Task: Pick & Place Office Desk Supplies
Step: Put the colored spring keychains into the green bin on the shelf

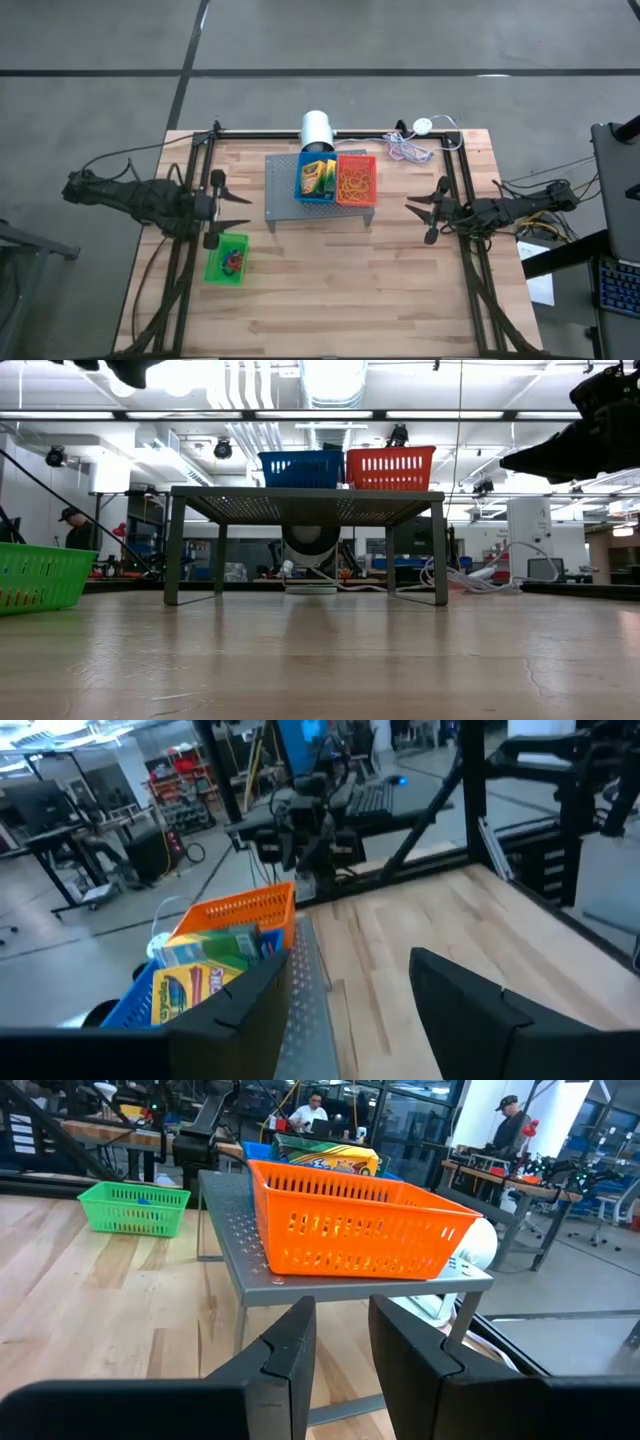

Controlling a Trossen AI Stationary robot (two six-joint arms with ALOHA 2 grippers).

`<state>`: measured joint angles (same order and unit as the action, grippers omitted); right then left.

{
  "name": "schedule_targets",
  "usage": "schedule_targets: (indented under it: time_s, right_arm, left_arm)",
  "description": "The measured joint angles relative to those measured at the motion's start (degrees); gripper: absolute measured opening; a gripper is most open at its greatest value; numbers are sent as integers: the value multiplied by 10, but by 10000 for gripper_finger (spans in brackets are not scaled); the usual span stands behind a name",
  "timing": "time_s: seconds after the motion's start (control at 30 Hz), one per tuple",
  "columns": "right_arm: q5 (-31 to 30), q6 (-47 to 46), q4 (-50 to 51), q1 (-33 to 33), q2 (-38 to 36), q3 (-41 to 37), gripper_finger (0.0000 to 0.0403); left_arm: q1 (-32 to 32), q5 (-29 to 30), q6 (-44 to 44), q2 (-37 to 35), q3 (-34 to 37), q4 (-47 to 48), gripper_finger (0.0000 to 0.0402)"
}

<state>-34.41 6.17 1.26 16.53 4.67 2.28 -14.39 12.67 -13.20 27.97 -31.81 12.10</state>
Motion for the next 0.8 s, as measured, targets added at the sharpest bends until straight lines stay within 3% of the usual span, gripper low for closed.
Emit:
schedule_targets:
  time_s: [0.27,0.37,0.47,0.63,0.8]
  right_arm:
    - [0,0,0,0,0,0,91]
    - [0,0,0,0,0,0,91]
    - [0,0,0,0,0,0,91]
    - [0,0,0,0,0,0,91]
    - [0,0,0,0,0,0,91]
  left_arm:
    - [0,0,-33,1,0,4,209]
    - [0,-1,-26,2,0,44,209]
    - [0,9,48,-3,-1,51,209]
    - [1,84,187,11,-1,63,209]
    - [1,103,289,29,-3,98,209]
